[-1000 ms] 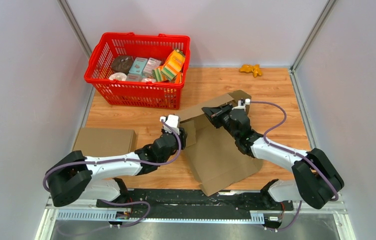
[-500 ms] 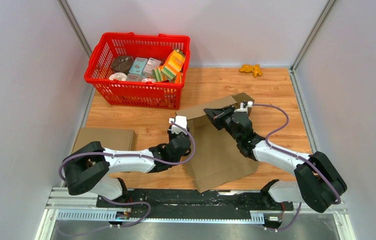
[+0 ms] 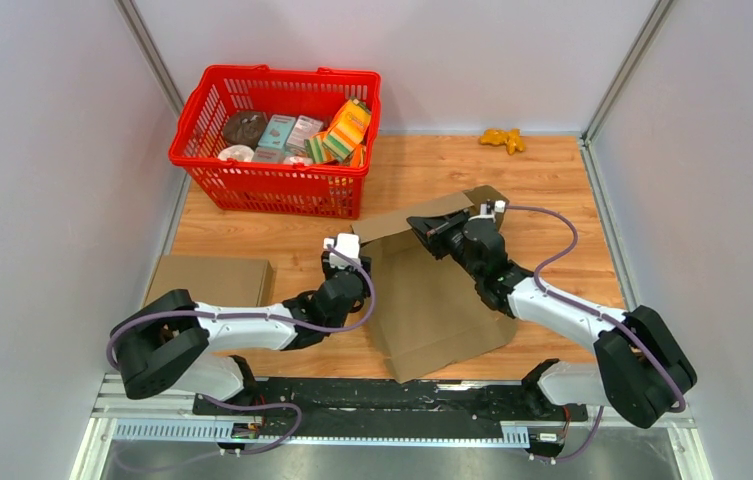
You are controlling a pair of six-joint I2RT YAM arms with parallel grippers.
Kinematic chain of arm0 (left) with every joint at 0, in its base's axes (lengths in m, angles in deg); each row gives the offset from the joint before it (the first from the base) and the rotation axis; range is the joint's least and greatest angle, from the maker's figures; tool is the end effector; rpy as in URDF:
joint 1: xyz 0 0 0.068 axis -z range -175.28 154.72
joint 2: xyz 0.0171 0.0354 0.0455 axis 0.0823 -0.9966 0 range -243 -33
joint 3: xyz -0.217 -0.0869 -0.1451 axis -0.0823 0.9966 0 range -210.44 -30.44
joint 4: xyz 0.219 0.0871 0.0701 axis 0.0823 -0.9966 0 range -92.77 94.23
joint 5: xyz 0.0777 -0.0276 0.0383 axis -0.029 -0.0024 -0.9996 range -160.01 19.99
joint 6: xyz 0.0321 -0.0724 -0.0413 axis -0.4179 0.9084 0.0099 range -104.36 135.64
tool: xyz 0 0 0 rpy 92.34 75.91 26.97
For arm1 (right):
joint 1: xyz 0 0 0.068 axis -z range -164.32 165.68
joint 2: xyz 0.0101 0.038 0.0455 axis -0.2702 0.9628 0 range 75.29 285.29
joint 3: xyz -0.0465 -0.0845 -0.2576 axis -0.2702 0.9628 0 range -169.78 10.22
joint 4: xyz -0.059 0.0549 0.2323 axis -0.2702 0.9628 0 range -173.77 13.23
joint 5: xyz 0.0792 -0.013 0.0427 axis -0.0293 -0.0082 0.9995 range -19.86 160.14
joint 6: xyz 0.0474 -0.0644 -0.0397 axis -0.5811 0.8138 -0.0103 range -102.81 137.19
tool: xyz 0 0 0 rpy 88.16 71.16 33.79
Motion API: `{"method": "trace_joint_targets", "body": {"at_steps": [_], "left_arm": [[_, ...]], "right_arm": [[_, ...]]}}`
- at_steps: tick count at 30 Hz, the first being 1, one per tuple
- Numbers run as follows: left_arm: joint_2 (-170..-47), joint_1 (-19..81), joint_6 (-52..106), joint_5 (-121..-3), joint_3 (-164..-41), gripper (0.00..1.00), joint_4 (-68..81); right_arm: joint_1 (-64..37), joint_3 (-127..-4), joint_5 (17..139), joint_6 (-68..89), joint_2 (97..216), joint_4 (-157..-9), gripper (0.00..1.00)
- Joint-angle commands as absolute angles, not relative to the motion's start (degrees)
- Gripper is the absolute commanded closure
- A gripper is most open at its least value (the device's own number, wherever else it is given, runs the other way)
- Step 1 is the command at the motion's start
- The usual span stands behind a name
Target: Fold the paper box
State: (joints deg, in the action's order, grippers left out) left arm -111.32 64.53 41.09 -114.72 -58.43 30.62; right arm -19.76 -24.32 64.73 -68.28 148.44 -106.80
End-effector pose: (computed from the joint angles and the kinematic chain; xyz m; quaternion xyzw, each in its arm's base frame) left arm 0.1878 -0.2115 0.1839 0.0310 0.8020 -0.1068 0.5869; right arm 0.2538 0.1714 0.2316 0.3623 0.7088 0.5070 0.3306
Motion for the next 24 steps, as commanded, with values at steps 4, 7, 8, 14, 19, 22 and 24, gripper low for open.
{"method": "trace_joint_targets", "body": {"at_steps": [4, 7, 8, 14, 19, 22, 24], "left_arm": [[-109.5, 61.9, 38.9, -111.6, -59.6, 0.39, 35.6], [-109.9, 61.7, 37.2, -111.3, -60.3, 0.37, 37.1], [-110.2, 61.5, 36.8, -112.0, -61.0, 0.37, 36.8], [-113.2, 61.1, 40.0, -123.8, -67.6, 0.56, 25.1], [-118.1, 61.1, 47.2, -133.3, -73.2, 0.81, 11.2], [-119.4, 61.3, 48.9, -134.6, -73.9, 0.94, 10.5], [-119.2, 61.3, 48.3, -133.9, -73.2, 0.95, 11.9]], "right_arm": [[-19.6, -28.2, 67.5, -70.8, 148.6, -101.1, 1.00], [-19.6, -29.1, 67.8, -71.6, 148.8, -99.9, 1.00], [-19.6, -29.2, 67.9, -71.8, 148.9, -99.5, 1.00], [-19.7, -29.9, 68.1, -75.0, 148.5, -96.7, 1.00], [-20.7, -30.7, 68.1, -77.7, 148.5, -96.3, 1.00], [-21.8, -31.4, 66.9, -79.1, 148.6, -95.2, 1.00], [-22.2, -32.1, 66.0, -79.1, 148.5, -93.9, 1.00]]}}
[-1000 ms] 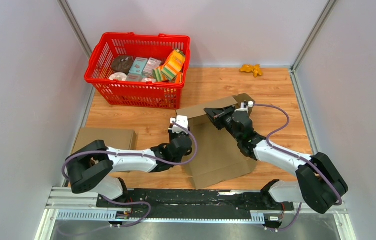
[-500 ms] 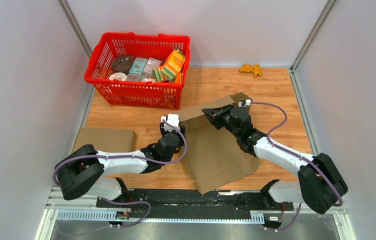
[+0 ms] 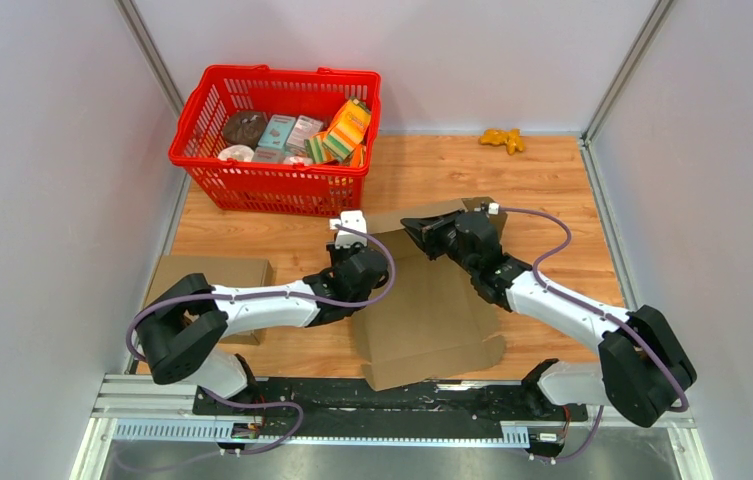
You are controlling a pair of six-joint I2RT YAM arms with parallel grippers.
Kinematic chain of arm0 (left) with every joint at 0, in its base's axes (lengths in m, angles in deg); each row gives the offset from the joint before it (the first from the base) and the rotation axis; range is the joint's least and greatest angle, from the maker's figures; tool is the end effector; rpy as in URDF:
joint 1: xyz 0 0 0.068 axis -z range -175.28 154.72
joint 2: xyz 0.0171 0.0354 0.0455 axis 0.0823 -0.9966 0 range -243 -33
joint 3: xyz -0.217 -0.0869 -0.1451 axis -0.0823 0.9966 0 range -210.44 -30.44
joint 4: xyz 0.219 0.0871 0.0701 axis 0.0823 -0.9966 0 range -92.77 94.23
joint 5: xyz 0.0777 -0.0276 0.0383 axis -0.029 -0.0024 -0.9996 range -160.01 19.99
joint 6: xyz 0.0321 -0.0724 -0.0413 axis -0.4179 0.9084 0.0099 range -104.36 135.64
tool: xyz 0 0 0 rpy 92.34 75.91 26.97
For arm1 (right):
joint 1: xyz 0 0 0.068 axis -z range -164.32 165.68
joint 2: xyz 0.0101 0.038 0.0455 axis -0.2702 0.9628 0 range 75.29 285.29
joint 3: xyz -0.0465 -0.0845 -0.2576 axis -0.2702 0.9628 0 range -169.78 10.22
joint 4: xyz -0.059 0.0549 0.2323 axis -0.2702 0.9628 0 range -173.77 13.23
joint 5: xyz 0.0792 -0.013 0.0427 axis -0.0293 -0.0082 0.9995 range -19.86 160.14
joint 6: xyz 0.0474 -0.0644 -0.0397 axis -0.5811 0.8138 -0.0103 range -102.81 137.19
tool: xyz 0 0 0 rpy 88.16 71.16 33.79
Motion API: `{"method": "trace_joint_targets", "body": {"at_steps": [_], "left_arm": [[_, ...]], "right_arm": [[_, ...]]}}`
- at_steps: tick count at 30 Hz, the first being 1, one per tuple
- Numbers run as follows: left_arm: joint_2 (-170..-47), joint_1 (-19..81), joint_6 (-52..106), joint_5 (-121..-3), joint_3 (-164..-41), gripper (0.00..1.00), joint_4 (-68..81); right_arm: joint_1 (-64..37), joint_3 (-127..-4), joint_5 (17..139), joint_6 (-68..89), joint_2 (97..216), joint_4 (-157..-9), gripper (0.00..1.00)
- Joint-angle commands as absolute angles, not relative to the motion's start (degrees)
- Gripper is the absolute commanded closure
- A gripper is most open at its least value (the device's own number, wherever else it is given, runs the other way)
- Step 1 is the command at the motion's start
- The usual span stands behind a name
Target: Fold the paper box
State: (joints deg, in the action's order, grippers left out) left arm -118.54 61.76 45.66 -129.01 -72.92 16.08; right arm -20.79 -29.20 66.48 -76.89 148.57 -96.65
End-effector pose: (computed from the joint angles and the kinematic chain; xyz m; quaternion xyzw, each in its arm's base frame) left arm 0.2234 -0.2191 0.2074 -0.0578 0.7938 0.0168 0.6052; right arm 0.2520 0.1799 0.2362 0.4127 0.7129 0.5034 0.2608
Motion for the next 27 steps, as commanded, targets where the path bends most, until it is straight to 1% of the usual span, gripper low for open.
{"method": "trace_joint_targets", "body": {"at_steps": [1, 2, 4, 5, 6, 7, 8, 12, 14, 15, 16, 18, 19, 20, 21, 22, 24, 25, 27], "left_arm": [[-119.1, 61.3, 47.4, -131.8, -72.4, 0.92, 15.8], [-119.0, 61.3, 45.7, -130.9, -70.4, 0.85, 18.2], [-119.2, 61.3, 45.5, -130.5, -69.5, 0.64, 20.9], [-119.5, 61.3, 45.0, -130.7, -70.0, 0.64, 20.8], [-120.2, 61.3, 44.9, -130.7, -70.6, 0.68, 19.5], [-120.5, 61.2, 44.6, -130.6, -71.1, 0.94, 19.2], [-120.7, 61.2, 44.0, -130.5, -71.5, 1.00, 19.3], [-118.6, 61.2, 41.5, -127.8, -68.0, 1.00, 26.0], [-117.4, 61.2, 40.6, -125.5, -64.6, 1.00, 29.4], [-116.3, 61.1, 40.7, -124.0, -63.9, 1.00, 30.8], [-116.0, 61.1, 40.6, -123.5, -63.1, 1.00, 31.1], [-115.4, 61.1, 40.8, -123.2, -63.2, 1.00, 30.2], [-115.3, 61.1, 41.2, -123.1, -63.5, 1.00, 29.8], [-115.2, 61.1, 41.4, -123.1, -63.6, 1.00, 29.5], [-115.0, 61.1, 41.7, -123.4, -63.7, 1.00, 28.7], [-114.9, 61.1, 42.2, -123.4, -63.7, 1.00, 28.4], [-114.5, 61.1, 42.5, -123.2, -63.7, 1.00, 27.9], [-114.4, 61.1, 42.5, -123.1, -63.7, 1.00, 27.7], [-113.9, 61.1, 42.6, -123.1, -63.6, 1.00, 27.3]], "right_arm": [[-22.2, -32.2, 66.1, -79.0, 148.7, -93.5, 1.00], [-22.3, -32.4, 66.0, -79.2, 148.7, -93.2, 1.00], [-22.3, -32.3, 66.3, -79.4, 148.7, -93.3, 1.00], [-22.4, -32.1, 66.4, -79.6, 148.6, -93.3, 1.00], [-22.5, -32.1, 66.2, -79.6, 148.2, -93.2, 1.00], [-22.6, -31.9, 65.9, -79.6, 148.1, -93.0, 1.00], [-22.6, -32.0, 65.7, -79.1, 147.7, -92.4, 1.00], [-22.6, -32.6, 61.5, -74.2, 146.1, -88.4, 1.00], [-22.6, -33.2, 60.5, -70.3, 145.4, -86.2, 0.95], [-22.4, -34.6, 60.2, -65.0, 145.3, -84.5, 0.91], [-22.1, -35.0, 60.3, -61.8, 145.0, -81.6, 0.74], [-21.6, -35.7, 60.5, -49.8, 142.4, -79.2, 0.56], [-21.4, -36.0, 60.2, -44.7, 141.2, -77.2, 0.37], [-20.1, -36.1, 60.6, -40.2, 138.9, -76.3, 0.31], [-19.0, -36.5, 65.1, -35.8, 137.9, -74.9, 0.24], [-17.6, -38.5, 68.3, -25.5, 137.1, -70.7, 0.10], [-13.7, -42.1, 75.8, -17.0, 136.4, -62.9, 0.06], [-12.8, -44.2, 76.8, -10.0, 136.6, -54.8, 0.00], [-10.9, -51.0, 77.5, -3.9, 139.1, -47.0, 0.00]]}}
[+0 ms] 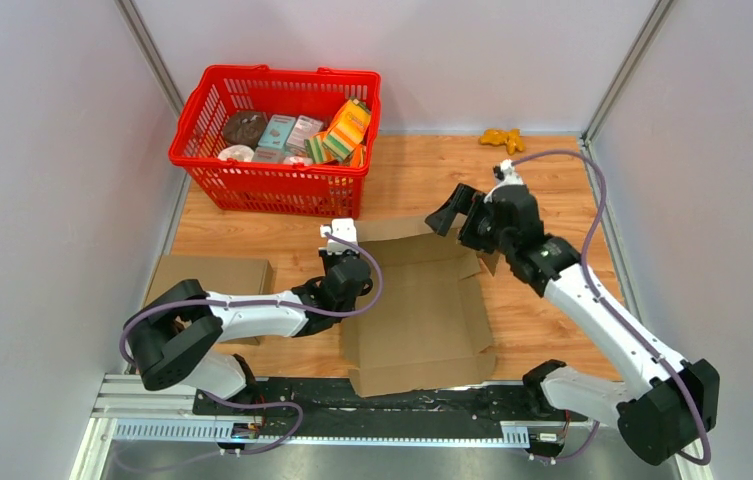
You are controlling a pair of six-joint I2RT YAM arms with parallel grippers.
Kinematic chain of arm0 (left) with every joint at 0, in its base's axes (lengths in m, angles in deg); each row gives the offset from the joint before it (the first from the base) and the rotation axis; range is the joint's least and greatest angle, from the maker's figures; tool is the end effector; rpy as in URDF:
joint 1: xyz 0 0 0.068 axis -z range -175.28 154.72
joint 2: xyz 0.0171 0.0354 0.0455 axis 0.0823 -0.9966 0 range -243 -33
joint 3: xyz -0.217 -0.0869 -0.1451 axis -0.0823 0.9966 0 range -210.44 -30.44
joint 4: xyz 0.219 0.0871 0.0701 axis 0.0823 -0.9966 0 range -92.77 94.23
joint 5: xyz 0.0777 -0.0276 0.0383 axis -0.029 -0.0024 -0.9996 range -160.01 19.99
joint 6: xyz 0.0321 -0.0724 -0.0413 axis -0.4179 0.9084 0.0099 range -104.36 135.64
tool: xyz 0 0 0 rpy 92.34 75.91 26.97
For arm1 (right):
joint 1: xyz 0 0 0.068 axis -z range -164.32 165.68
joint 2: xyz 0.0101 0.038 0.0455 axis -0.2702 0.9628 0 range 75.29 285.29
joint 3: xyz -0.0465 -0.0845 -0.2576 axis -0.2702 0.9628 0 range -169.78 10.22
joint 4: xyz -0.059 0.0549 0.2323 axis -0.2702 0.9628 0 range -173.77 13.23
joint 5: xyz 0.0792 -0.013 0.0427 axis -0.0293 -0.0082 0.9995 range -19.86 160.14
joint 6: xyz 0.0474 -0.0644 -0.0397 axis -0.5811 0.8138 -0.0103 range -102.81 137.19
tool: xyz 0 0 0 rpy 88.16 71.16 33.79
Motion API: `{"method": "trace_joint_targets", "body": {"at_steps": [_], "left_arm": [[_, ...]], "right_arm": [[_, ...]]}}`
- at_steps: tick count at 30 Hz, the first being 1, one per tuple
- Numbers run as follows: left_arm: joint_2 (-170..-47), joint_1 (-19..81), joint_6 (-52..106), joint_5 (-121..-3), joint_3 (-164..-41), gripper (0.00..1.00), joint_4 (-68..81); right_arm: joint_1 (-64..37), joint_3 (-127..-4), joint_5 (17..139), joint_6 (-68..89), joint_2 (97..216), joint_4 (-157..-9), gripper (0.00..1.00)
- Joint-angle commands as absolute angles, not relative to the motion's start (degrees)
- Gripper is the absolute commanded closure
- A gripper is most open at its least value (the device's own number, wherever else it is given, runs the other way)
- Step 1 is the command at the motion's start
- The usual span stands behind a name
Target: Fold the paper box
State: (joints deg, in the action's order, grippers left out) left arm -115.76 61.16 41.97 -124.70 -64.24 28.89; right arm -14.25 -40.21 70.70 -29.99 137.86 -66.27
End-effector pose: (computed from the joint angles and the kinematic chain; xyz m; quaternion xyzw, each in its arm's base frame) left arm 0.2149 -0.2065 0.1955 -0.0467 0.7853 -0.0290 0.6166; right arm 0.2306 0.1336 0.2846 0.1272 0.8550 0.3166 0.3905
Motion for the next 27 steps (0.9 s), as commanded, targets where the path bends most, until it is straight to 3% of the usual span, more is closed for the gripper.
{"method": "trace_joint_targets", "body": {"at_steps": [1, 5, 10, 17, 23, 27], "left_arm": [[-113.9, 61.1, 42.9, -123.1, -63.5, 1.00, 27.3], [-114.0, 61.1, 42.8, -123.2, -63.7, 1.00, 27.3], [-113.8, 61.1, 42.9, -123.0, -63.5, 1.00, 27.2], [-113.9, 61.1, 42.8, -123.3, -63.5, 1.00, 27.7], [-113.4, 61.1, 43.0, -123.4, -63.2, 1.00, 27.7], [-113.1, 61.1, 43.1, -123.2, -62.7, 1.00, 28.1]], "right_arm": [[-10.9, -53.6, 75.7, -2.5, 139.9, -40.1, 0.00], [-10.3, -60.7, 74.5, 1.6, 142.7, -38.9, 0.00], [-7.9, -65.8, 74.5, -1.7, 150.0, -37.0, 0.13], [-7.7, -58.8, 78.5, -7.1, 148.3, -42.7, 0.19], [-2.3, -47.7, 92.8, -20.3, 144.1, -62.5, 0.54], [2.0, -41.0, 97.6, -27.9, 142.0, -74.6, 0.96]]}}
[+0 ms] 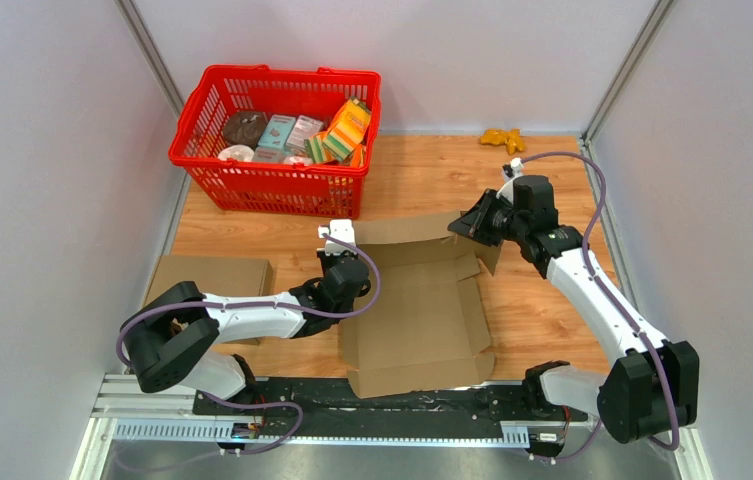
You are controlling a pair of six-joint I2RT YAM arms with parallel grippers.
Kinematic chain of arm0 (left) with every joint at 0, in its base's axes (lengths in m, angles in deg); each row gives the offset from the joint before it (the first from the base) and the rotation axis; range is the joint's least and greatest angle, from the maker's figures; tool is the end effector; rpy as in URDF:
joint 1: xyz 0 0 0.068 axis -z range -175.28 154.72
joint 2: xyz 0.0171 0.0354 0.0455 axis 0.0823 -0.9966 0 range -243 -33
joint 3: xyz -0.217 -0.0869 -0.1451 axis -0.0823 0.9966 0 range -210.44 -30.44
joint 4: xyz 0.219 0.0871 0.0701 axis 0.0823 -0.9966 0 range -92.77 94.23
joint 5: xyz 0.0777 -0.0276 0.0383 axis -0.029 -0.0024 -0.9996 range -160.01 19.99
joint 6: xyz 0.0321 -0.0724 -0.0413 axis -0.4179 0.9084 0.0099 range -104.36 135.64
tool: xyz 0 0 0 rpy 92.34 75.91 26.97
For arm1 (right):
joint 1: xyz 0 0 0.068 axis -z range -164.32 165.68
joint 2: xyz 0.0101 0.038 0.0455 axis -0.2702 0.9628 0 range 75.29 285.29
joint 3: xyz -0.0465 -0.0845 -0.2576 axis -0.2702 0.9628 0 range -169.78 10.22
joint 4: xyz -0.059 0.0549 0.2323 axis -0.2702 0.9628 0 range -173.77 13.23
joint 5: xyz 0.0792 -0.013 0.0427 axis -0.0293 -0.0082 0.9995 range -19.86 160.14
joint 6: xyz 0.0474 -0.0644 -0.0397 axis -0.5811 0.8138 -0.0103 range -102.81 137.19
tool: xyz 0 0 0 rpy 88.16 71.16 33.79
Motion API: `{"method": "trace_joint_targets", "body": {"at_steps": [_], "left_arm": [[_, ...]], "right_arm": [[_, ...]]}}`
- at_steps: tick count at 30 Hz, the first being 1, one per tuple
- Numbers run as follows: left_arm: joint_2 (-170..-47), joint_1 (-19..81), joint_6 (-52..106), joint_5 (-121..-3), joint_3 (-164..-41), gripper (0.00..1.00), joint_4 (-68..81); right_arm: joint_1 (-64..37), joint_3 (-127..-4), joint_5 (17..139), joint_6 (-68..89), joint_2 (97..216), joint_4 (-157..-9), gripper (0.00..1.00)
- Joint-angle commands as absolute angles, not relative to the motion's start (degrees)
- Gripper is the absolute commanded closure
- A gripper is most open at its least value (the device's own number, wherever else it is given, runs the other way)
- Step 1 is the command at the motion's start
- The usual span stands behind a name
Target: Fold the paper box
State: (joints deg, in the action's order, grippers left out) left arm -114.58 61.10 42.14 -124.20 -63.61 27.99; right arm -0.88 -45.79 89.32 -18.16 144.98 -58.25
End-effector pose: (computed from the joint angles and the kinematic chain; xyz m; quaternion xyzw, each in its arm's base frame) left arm 0.2126 -0.2032 0.1957 -0.0443 0.7874 -0.0307 0.6141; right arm 0.2601 0.1045 0.2733 0.0749 0.8904 0.3204 0.3144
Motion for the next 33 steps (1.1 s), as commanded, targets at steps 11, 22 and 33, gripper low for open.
{"method": "trace_joint_targets", "body": {"at_steps": [11, 22, 33], "left_arm": [[-112.3, 61.1, 43.8, -123.4, -62.0, 1.00, 28.3], [-112.5, 61.1, 43.9, -123.4, -62.3, 1.00, 27.7], [-113.8, 61.1, 43.7, -123.6, -63.2, 1.00, 27.3]], "right_arm": [[3.0, -36.7, 84.3, -11.0, 130.1, -58.7, 0.22], [-5.3, -24.6, 58.1, -14.2, 127.8, -65.3, 0.91], [-5.4, -22.8, 53.2, -16.3, 142.5, -78.5, 1.00]]}}
